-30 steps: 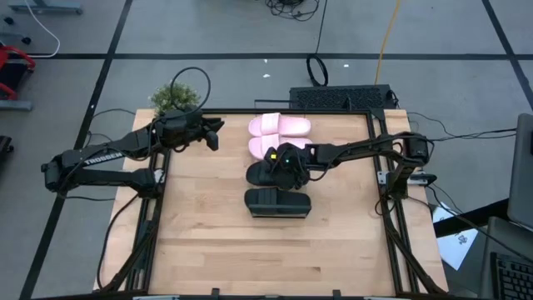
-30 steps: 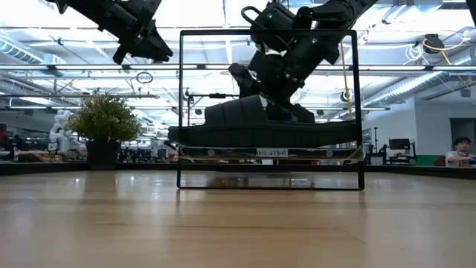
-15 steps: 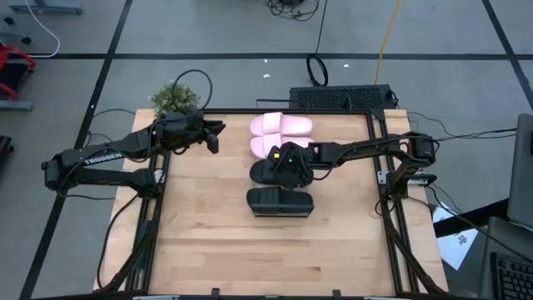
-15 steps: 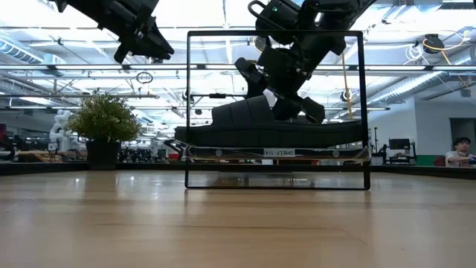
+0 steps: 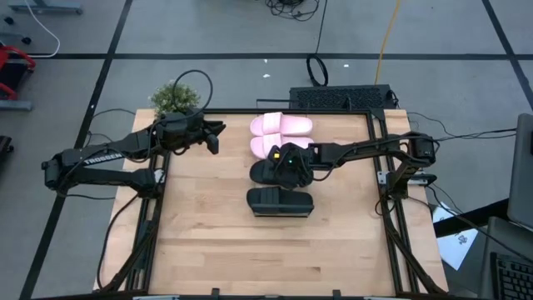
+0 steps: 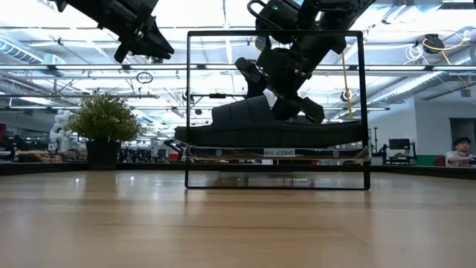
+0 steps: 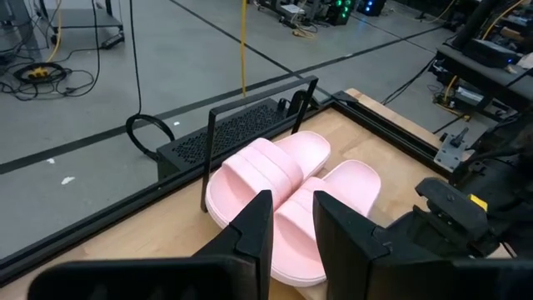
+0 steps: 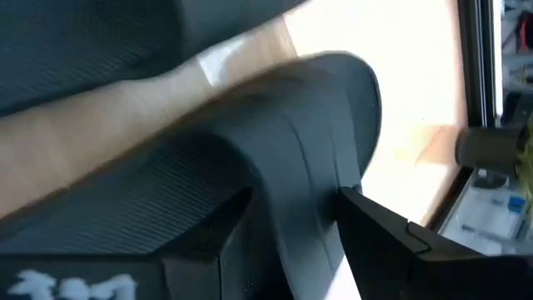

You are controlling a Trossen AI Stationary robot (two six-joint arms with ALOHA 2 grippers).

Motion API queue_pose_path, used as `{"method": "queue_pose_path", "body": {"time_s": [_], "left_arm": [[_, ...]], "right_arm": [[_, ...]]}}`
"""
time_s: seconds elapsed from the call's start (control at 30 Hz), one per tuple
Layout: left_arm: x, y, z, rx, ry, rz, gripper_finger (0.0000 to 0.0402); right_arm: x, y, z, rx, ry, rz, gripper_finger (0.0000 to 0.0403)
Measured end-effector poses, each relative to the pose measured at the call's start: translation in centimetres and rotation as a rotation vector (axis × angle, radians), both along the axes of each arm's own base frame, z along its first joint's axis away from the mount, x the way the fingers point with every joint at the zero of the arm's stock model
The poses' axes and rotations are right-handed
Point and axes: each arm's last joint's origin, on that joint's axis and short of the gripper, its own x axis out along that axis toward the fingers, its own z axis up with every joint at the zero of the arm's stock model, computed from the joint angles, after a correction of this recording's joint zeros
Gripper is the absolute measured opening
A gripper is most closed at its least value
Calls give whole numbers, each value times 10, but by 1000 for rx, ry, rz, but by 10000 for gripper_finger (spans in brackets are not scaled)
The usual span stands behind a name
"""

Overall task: Pick and place slides into the shelf
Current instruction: Put the black slipper on the shelf

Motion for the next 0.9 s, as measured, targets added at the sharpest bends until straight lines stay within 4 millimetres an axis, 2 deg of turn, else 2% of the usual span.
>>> {"method": "queue_pose_path", "body": {"time_s": [0.37, 0.63, 0.9], "left_arm": [[0, 0, 0, -3, -3, 2, 83], [0, 0, 0, 0, -1, 0, 83], [0, 0, 0, 12, 6, -4, 83]], "right_arm": [[0, 2, 0, 61, -15, -76, 162], [0, 2, 1, 58, -17, -85, 162], [-7, 7, 10, 7, 1, -112, 162]]}}
